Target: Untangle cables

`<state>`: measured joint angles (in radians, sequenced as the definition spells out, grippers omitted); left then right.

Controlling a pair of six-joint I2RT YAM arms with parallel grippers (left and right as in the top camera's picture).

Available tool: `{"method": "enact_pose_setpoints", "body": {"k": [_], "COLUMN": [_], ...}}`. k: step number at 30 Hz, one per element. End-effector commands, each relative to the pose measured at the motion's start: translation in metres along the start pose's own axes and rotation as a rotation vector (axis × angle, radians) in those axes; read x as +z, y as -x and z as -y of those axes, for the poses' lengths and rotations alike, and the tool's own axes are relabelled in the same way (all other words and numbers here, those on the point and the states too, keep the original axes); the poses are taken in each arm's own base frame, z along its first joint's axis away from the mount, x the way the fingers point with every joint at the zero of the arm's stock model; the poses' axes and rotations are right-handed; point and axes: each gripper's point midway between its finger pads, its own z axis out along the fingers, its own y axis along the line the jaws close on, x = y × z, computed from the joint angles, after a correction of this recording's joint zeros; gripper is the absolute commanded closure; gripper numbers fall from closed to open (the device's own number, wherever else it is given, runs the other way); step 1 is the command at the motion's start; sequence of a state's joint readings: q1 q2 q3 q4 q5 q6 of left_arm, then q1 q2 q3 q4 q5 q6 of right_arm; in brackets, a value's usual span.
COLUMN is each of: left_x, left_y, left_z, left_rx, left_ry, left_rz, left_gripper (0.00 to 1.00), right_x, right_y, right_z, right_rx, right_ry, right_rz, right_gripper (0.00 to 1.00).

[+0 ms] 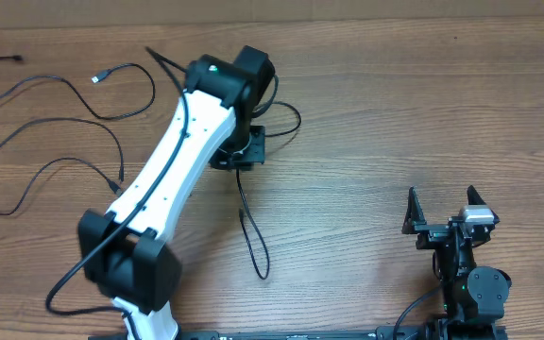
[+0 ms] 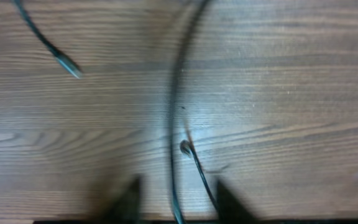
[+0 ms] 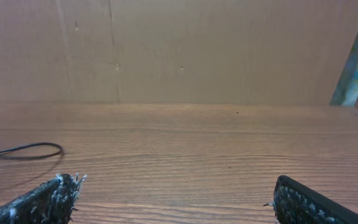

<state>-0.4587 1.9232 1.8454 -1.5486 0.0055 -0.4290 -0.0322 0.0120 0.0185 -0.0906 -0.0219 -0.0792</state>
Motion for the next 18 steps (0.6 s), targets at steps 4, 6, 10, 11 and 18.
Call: {"method": "enact_pose_setpoints", "body": {"k": [4, 6, 10, 11, 18], "left_x": [0.025, 0.03, 0.032, 0.032, 0.047], "left_y": [0.011, 0.024, 0.05, 0.056, 0.065], "left_z": [0.015, 0.018, 0.018, 0.014, -0.016], "left_rx": [0.106, 0.109, 0.093, 0.087, 0.055], "left_ry": [-0.026, -0.038, -0.048, -0.03, 0.092], "left_rz": [-0.041, -0.003, 0.085, 0.107, 0.091], "left_gripper": [0.02, 0.02, 0.07, 0.09, 0.05], "right_x": [0.0, 0.0, 0.0, 0.0, 0.0], "right_y": [-0.001, -0.001, -0.001, -0.001, -0.001], "right_z": [0.0, 0.0, 0.0, 0.0, 0.0], "right_rx": [0.003, 0.003, 0.003, 0.003, 0.003], "right_ry": [0.001, 0.001, 0.001, 0.001, 0.001], "right_rz": [0.005, 0.005, 0.005, 0.005, 0.005], "right_gripper": [0.0, 0.0, 0.0, 0.0, 0.0]}}
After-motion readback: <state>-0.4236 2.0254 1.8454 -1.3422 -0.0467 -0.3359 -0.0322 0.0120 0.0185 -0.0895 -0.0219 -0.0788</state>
